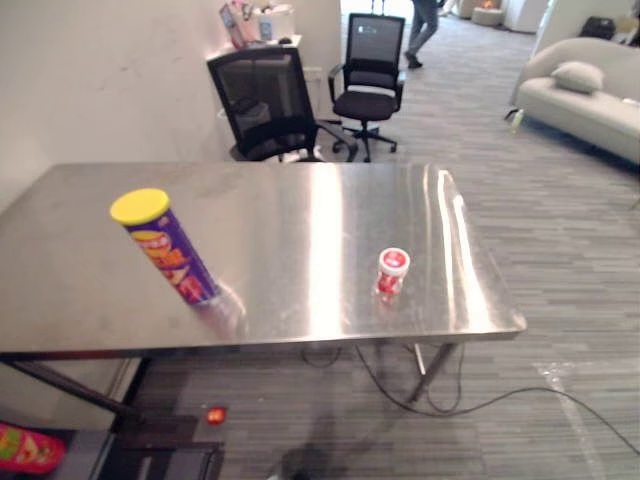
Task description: Put the gum and the chips on the shelf.
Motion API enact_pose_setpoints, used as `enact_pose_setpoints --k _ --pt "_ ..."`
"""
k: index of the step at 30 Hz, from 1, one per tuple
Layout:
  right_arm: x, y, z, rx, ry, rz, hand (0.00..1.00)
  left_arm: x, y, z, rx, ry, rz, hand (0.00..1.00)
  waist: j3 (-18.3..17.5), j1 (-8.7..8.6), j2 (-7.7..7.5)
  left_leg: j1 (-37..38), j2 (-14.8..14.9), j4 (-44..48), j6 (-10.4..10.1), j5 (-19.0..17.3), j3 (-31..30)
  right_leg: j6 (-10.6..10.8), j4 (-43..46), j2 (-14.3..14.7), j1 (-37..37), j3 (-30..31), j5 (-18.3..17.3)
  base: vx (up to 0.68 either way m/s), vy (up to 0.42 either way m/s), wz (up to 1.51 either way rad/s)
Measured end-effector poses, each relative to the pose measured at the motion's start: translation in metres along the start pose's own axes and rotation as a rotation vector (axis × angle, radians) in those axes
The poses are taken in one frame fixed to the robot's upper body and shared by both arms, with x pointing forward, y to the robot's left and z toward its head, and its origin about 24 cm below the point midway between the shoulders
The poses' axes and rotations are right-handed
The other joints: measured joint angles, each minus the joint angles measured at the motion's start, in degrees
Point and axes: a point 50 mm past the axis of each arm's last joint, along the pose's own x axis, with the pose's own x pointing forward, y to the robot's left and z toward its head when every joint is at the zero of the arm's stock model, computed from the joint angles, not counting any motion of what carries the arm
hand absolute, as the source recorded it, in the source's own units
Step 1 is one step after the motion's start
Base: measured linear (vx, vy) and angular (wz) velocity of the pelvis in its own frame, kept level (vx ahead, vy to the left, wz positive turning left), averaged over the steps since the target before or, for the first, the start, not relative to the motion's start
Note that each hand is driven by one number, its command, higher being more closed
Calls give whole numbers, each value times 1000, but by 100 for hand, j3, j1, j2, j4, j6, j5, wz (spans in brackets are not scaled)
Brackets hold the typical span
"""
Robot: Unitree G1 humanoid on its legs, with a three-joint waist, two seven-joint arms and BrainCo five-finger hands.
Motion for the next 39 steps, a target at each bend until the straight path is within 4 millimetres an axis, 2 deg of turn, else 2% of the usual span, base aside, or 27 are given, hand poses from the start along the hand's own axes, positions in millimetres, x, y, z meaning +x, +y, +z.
enact_pose_setpoints --k 1,5,8,10,12,14,15,17,19,25,31,34,37,39 --pt "0 -1 0 -12 18 -3 0 0 0 -1 31 5 -4 0 -38 7 -59 -74 -24 0 4 -3 -1 6 -19 -15 -46 -12 3 43 29 9" --pt "1 -5 3 23 19 -20 0 0 2 1 61 1 -3 0 -98 18 -75 -267 -22 0 8 0 2 13 -38 3 -179 -41 57 53 8 6" --pt "0 -19 14 197 -38 -90 0 1 8 5 76 -8 7 0 -38 16 -151 -295 -32 1 25 -7 3 86 -84 0 -180 -53 108 43 0 1" --pt "-5 -39 23 350 -114 -163 0 1 8 7 77 -15 7 0 -11 8 -183 -315 -48 1 30 -10 14 121 -124 -11 -185 -47 142 16 3 -1" --pt "-19 -81 38 526 -254 -307 0 1 8 11 75 -33 3 0 6 -10 -187 -400 -84 1 32 -11 18 130 -123 -47 -278 -41 175 0 0 0" --pt "-34 -111 51 587 -360 -405 0 1 6 14 74 -46 -3 0 39 -38 -189 -420 -101 1 32 -11 14 143 -130 -63 -297 -37 199 -2 17 0" --pt "-48 -132 61 632 -446 -481 0 0 5 14 72 -51 -7 0 51 -71 -206 -420 -104 1 33 -11 7 141 -130 -67 -296 -37 214 0 0 0" --pt "-71 -160 76 683 -571 -589 0 0 6 15 70 -55 -4 0 84 -132 -231 -419 -100 1 40 -6 -6 141 -129 -63 -288 -42 228 0 0 0" --pt "-89 -178 83 728 -648 -674 0 0 7 15 54 -57 -1 0 126 -171 -239 -415 -90 1 50 1 -13 130 -130 -52 -288 -37 260 -17 1 -1" --pt "-107 -191 99 754 -726 -770 0 0 7 13 20 -53 3 0 231 -295 -202 -413 -80 0 63 -18 -62 139 -129 -46 -273 -34 339 -40 9 0" --pt "-149 -203 131 703 -935 -880 0 -1 8 18 18 -82 5 0 314 -313 -215 -463 -55 0 92 -33 -174 176 -118 -25 -275 -32 426 -51 6 3" --pt "-181 -200 165 608 -1111 -895 0 -2 7 15 26 -91 5 0 315 -319 -202 -462 19 0 82 -27 -226 187 -105 33 -283 -20 514 0 0 0" --pt "-216 -192 193 436 -1263 -915 0 -2 8 13 27 -91 5 0 317 -313 -197 -475 108 0 69 -18 -326 187 -105 131 -283 -14 633 -14 -13 5" --pt "-251 -185 217 308 -1426 -941 0 -2 8 10 27 -85 5 0 317 -313 -200 -474 126 0 70 -16 -353 189 -104 152 -282 -15 645 -7 -8 2"
